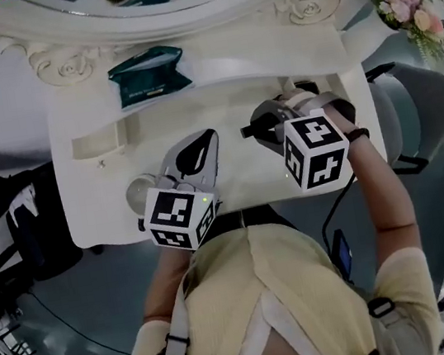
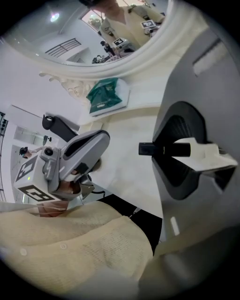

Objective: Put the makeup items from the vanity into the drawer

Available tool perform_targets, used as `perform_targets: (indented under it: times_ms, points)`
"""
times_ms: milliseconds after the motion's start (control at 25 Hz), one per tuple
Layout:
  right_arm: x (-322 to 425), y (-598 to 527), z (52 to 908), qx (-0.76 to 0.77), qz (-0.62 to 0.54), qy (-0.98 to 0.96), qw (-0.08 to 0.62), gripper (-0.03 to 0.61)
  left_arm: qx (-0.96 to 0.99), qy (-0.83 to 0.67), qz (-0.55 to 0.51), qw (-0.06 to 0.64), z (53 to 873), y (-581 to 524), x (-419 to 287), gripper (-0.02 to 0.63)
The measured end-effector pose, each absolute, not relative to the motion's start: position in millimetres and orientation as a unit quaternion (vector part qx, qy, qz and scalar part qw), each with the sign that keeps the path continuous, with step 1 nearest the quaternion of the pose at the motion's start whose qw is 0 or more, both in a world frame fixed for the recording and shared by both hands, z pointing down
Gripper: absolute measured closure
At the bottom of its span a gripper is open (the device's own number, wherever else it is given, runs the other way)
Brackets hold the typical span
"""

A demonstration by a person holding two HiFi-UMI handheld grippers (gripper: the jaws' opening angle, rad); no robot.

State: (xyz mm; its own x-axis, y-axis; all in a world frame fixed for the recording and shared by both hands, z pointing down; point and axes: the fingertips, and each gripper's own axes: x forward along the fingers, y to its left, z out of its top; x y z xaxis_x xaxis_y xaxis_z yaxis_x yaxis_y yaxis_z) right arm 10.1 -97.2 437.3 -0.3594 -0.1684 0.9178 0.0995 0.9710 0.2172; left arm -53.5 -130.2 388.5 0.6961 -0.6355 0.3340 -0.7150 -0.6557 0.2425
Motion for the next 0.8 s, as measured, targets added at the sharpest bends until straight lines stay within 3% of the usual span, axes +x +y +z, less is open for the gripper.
perform_targets:
  times_ms: [800]
  points:
    - [172.7,-130.1,438.0,0.233,0.003,-0.752,0.617,0.480,0.947,-0.232,0.119,0.185,402.4,-134.7,62.8,0.615]
